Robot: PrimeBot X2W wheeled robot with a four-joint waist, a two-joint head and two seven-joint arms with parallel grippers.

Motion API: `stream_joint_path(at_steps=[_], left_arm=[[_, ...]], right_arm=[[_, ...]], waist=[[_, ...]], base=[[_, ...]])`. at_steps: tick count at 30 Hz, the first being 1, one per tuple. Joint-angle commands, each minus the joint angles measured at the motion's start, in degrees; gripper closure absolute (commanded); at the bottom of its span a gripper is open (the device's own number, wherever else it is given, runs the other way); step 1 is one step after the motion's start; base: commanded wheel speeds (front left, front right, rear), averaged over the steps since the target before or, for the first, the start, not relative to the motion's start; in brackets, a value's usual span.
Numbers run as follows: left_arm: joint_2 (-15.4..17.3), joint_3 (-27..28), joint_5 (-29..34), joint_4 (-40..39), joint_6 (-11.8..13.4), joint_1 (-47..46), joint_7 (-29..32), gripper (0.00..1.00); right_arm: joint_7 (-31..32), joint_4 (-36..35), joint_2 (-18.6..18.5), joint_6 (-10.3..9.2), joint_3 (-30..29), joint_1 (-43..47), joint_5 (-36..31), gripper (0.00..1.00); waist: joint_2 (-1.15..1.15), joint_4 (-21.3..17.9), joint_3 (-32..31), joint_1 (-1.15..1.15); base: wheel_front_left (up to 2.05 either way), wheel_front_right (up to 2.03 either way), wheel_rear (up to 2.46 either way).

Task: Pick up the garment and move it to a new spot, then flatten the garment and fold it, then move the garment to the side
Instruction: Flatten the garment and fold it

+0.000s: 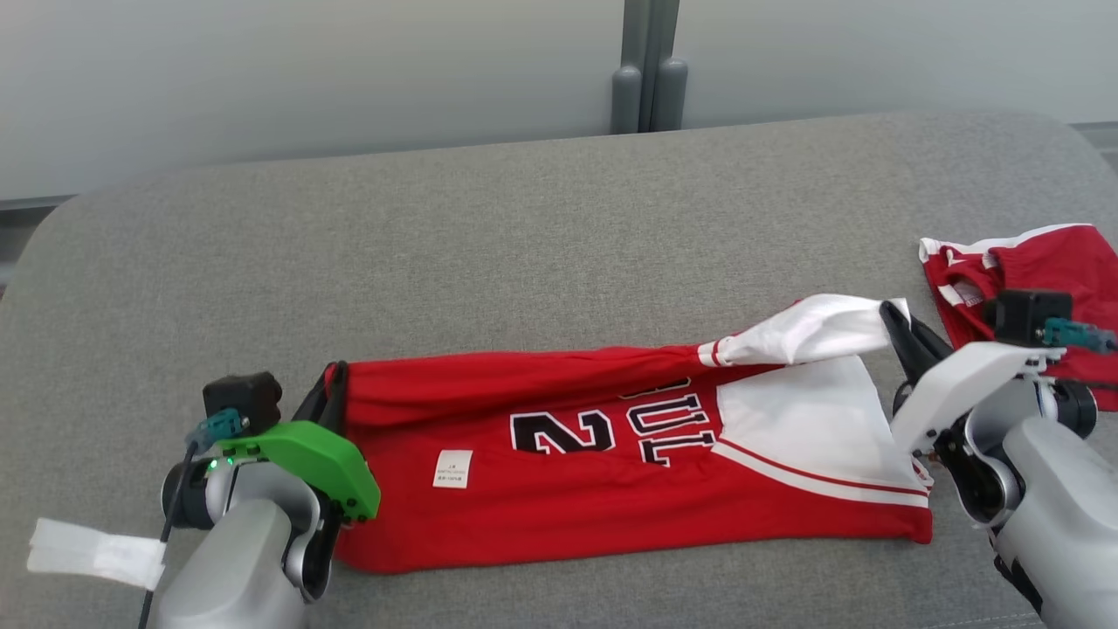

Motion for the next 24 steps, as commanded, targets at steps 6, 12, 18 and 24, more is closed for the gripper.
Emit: stream_joint_path(at_steps=[6,12,18,24], left_arm=[[1.9,1.9,-0.8,-9.4,2.7,8.7,-0.8,1.00],[2.1,2.6,-1.7,-16.0,5.9,15.6,-0.7,1.00],[1.6,3.2,-3.1,-17.5,7.8,18.7,-0.3,0.97],[0.6,4.7,-4.6,-18.2,8.6,21.5,-0.5,0.00]], right_arm=[[-2.0,-3.4,0.3,-0.07,-3.9,7.7,-1.3,1.00],[-2.2,-4.6,2.4,-0.08,-7.4,12.1,-3.4,1.00],[-2.8,-4.3,4.7,-0.07,-11.0,15.2,-5.8,0.58],[-4.0,-4.4,6.6,-0.06,-14.5,18.4,-8.6,0.00]], waist=[[0.00,-1.4,-1.7,0.00],[0.00,-1.3,-1.8,0.00],[0.00,-1.1,-2.1,0.00],[0.00,-1.6,-2.4,0.00]], base=[[0.00,0.00,0.00],[0.00,0.00,0.00],[0.00,0.00,0.00],[0.00,0.00,0.00]])
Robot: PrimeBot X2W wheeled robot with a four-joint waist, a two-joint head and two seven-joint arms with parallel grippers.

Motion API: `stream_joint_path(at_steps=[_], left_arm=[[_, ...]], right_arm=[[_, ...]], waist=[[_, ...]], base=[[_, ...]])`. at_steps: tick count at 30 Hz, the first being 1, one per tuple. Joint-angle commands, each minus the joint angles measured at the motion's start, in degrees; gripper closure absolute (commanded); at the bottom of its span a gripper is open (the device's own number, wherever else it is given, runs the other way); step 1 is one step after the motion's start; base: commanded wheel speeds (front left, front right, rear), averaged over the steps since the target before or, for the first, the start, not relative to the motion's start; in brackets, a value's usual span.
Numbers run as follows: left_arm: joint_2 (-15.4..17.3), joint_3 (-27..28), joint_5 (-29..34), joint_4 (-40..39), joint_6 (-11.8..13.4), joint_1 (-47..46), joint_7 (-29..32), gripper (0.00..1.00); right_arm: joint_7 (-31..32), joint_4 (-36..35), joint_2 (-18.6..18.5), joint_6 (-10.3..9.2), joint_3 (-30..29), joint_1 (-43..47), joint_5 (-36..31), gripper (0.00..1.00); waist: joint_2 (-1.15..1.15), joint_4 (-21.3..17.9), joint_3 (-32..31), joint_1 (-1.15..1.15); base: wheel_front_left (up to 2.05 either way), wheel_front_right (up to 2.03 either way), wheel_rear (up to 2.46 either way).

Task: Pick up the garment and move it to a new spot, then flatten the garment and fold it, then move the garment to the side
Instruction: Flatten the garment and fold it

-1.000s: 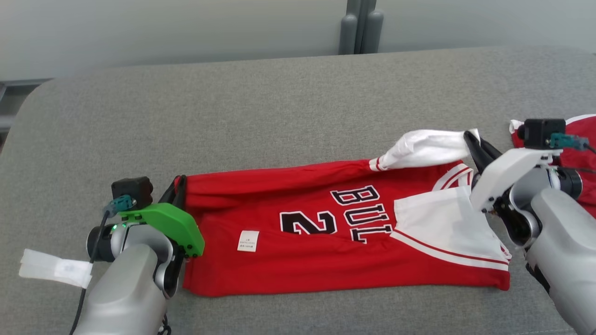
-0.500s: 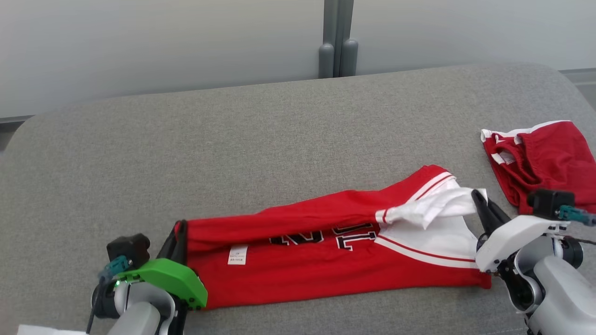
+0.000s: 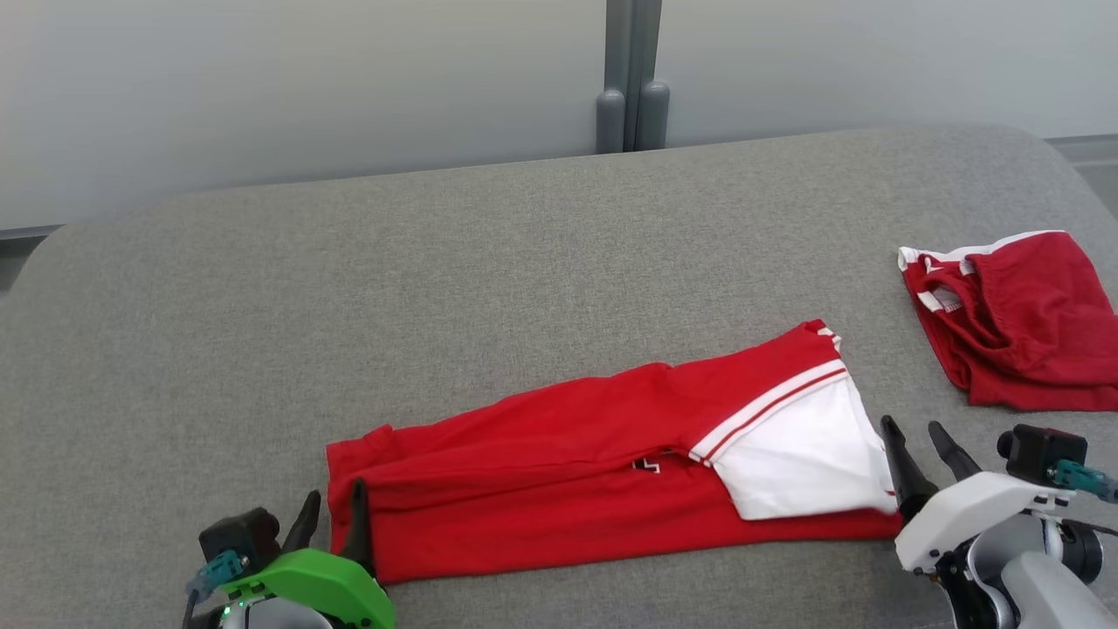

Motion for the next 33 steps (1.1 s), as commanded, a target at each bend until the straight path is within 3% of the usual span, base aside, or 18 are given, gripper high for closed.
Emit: stream_joint_path(at_steps=[1,14,21,33], left_arm=[[0.0,0.7,-0.5,-0.5,0.6,2.1,-0.2,0.00],[1.3,5.0,2.3,-11.2,4.4,7.5,-0.5,0.00],[0.2,6.2,5.2,-16.9,5.5,7.3,-0.5,0.00],[-0.1,7.0,8.6,-21.5,6.6,7.8,-0.5,0.00]], right_arm=[[-0.6,-0.2,0.7,-0.05,-1.3,1.9,-1.0,0.00],[-0.4,-5.3,4.1,-0.04,-10.5,8.2,-7.4,0.00],[5.0,-7.9,5.1,-0.04,-12.0,6.8,-11.0,0.00],[15.8,1.5,3.2,-0.03,-11.9,-1.6,-14.2,0.00]], waist=[[0.00,-0.2,-0.2,0.00],[0.00,0.2,-1.6,0.00],[0.00,0.8,-1.9,0.00],[0.00,6.4,-1.0,0.00]], base=[[0.00,0.00,0.00],[0.00,0.00,0.00],[0.00,0.00,0.00],[0.00,0.00,0.00]])
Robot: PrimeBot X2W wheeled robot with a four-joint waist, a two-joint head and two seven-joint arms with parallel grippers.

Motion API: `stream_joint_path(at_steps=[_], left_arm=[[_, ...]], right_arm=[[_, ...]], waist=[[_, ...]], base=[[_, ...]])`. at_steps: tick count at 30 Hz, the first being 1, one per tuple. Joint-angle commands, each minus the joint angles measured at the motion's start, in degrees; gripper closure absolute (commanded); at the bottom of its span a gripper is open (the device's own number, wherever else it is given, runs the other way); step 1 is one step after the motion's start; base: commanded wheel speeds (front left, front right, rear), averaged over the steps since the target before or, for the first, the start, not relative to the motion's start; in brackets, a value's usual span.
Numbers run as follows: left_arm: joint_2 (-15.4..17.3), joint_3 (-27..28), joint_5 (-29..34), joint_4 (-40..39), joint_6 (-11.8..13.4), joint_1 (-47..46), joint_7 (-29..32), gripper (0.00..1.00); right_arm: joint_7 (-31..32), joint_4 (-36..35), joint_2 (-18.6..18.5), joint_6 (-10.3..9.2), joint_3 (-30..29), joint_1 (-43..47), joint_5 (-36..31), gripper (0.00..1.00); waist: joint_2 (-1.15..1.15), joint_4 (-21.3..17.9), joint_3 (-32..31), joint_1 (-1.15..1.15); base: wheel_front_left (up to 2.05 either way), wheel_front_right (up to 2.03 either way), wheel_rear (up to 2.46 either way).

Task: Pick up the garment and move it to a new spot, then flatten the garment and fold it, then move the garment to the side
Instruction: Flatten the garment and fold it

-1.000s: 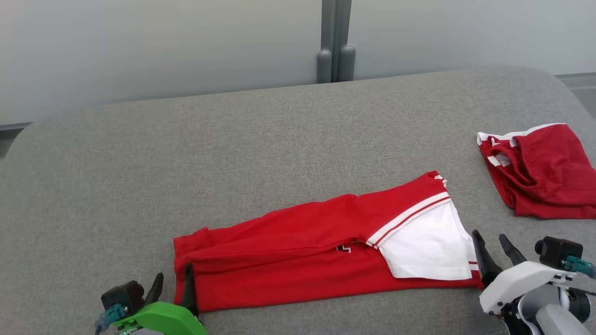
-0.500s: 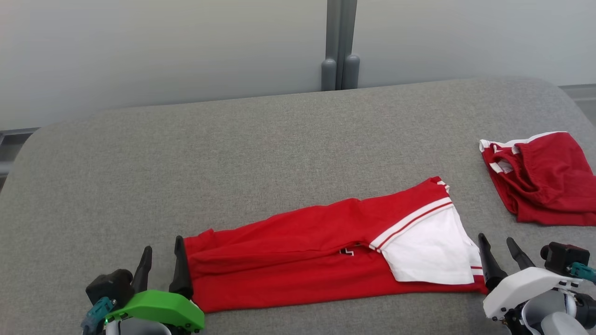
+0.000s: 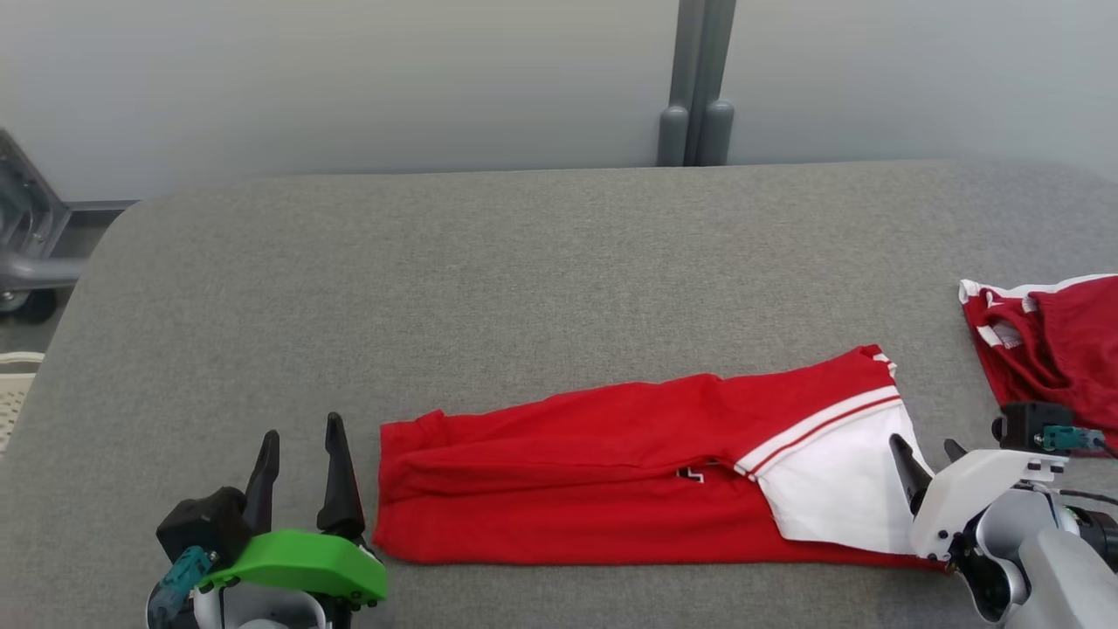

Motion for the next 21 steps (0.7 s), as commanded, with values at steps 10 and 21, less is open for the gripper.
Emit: stream_joint_path(at_steps=[10,21], left_arm=[[0.1,0.9,0.6,-0.8,0.1,1.1,-0.1,0.00],[0.3,1.3,0.4,-0.7,0.1,1.7,-0.1,0.00]], right_arm=[[2.8,12.6,-0.6,0.00,-1.3,-5.1,2.3,0.00],[1.8,20.0,-0.5,0.03,1.5,-7.1,1.8,0.54]], waist=[[0.00,6.6,0.6,0.00],[0.00,8.4,0.3,0.00]], base=[[0.00,0.00,0.00],[0.00,0.00,0.00]])
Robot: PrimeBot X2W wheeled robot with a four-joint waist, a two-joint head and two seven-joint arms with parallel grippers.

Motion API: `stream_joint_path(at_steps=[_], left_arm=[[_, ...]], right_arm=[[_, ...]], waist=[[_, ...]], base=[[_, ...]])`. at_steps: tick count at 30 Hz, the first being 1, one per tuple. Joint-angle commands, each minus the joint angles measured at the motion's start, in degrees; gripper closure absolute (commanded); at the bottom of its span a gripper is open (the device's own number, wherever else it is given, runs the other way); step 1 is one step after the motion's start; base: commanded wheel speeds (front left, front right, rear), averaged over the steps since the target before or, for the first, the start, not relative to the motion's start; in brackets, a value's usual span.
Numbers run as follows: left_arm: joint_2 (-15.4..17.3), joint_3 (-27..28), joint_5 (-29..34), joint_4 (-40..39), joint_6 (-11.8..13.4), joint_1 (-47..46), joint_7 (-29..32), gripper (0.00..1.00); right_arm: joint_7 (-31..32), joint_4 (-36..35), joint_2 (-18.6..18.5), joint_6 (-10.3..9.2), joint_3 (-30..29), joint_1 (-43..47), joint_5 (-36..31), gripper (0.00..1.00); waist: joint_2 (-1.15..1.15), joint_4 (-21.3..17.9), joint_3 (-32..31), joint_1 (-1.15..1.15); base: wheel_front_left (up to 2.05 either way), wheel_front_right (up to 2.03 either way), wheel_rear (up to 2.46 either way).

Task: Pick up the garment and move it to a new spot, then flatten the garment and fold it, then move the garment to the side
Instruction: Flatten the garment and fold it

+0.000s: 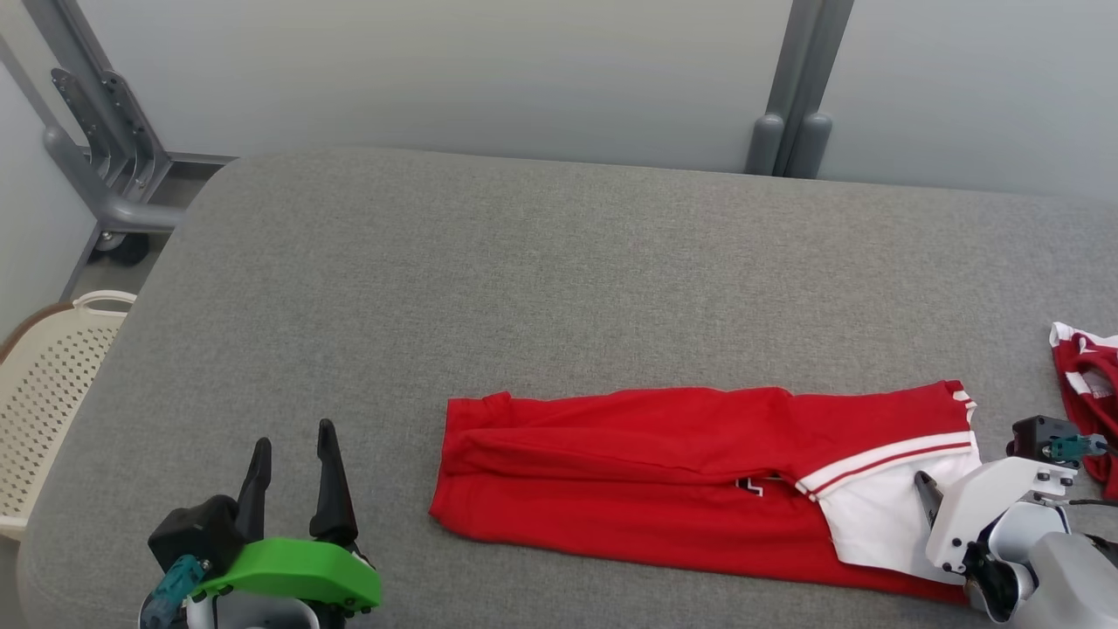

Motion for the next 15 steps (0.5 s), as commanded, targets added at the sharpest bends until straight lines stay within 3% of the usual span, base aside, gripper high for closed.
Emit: stream_joint_path(at_steps=[1,2,3,15], left_arm=[[0.3,0.3,0.0,0.0,0.0,0.7,-0.1,0.00],[0.3,0.4,0.0,-0.1,0.0,0.8,-0.1,0.00],[0.3,0.4,0.1,-0.1,0.1,0.9,-0.1,0.00],[0.2,0.8,-0.1,-0.3,0.4,2.1,-0.1,0.00]], right_arm=[[0.0,1.4,0.6,0.05,1.4,0.2,-1.2,0.66],[-0.2,1.8,0.6,0.05,1.9,0.0,-1.6,0.78],[-0.5,2.3,0.6,0.05,2.3,-0.2,-1.9,1.00],[-3.6,1.8,-2.1,-0.03,3.9,-3.6,-0.5,1.00]], waist=[[0.00,-0.1,-0.1,0.00],[0.00,-0.2,-0.1,0.00],[0.00,-0.3,-0.1,0.00],[0.00,-5.2,-1.1,0.00]], base=[[0.00,0.00,0.00],[0.00,0.00,0.00],[0.00,0.00,0.00],[0.00,0.00,0.00]])
